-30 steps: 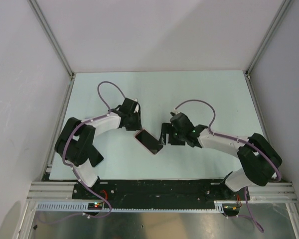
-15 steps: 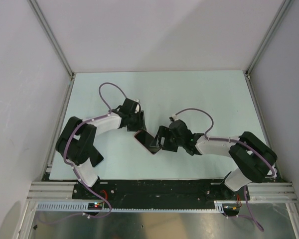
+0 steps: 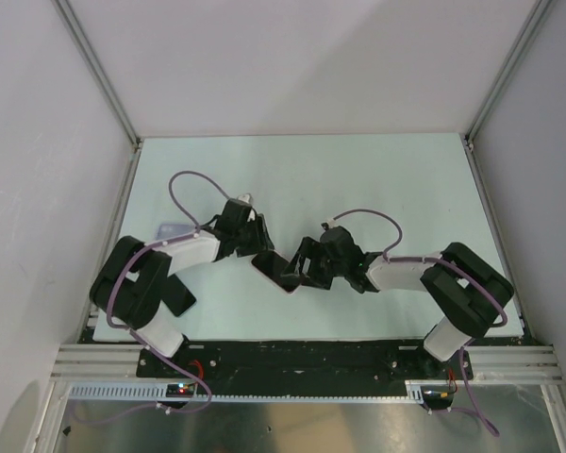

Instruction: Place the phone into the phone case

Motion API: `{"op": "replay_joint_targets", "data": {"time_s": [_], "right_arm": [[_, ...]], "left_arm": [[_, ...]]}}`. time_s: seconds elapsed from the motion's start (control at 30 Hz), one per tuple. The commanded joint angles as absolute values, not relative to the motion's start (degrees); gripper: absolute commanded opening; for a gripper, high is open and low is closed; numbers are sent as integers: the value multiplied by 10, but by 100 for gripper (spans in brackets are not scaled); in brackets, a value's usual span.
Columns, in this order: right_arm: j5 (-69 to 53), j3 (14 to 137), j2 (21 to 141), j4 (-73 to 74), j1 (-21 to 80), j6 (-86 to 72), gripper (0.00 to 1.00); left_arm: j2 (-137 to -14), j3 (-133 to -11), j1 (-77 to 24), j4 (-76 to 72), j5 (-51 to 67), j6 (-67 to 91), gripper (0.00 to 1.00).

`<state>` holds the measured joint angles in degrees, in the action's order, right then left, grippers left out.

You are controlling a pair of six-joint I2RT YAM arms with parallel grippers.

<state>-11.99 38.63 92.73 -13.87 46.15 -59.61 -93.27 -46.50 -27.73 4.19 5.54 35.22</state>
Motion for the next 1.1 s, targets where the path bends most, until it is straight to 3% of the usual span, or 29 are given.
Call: {"op": "replay_joint_targets", "data": {"time_s": [0.0, 0.4, 0.8, 0.97, 1.07], "right_arm": [[-122, 389, 947, -171, 445, -592, 81], [-131, 446, 973, -110, 404, -520, 81], [-154, 448, 950, -39, 370, -456, 80], [-199, 445, 938, -35, 368, -442, 76], [-219, 444, 935, -35, 368, -441, 66]], "left_arm": [[-883, -419, -298, 43, 47, 428, 58], [-756, -305, -377, 45, -64, 585, 60], [-676, -344, -381, 138, -89, 496, 67], [-658, -336, -391, 144, -66, 499, 60], [-662, -332, -392, 142, -63, 505, 52]]}}
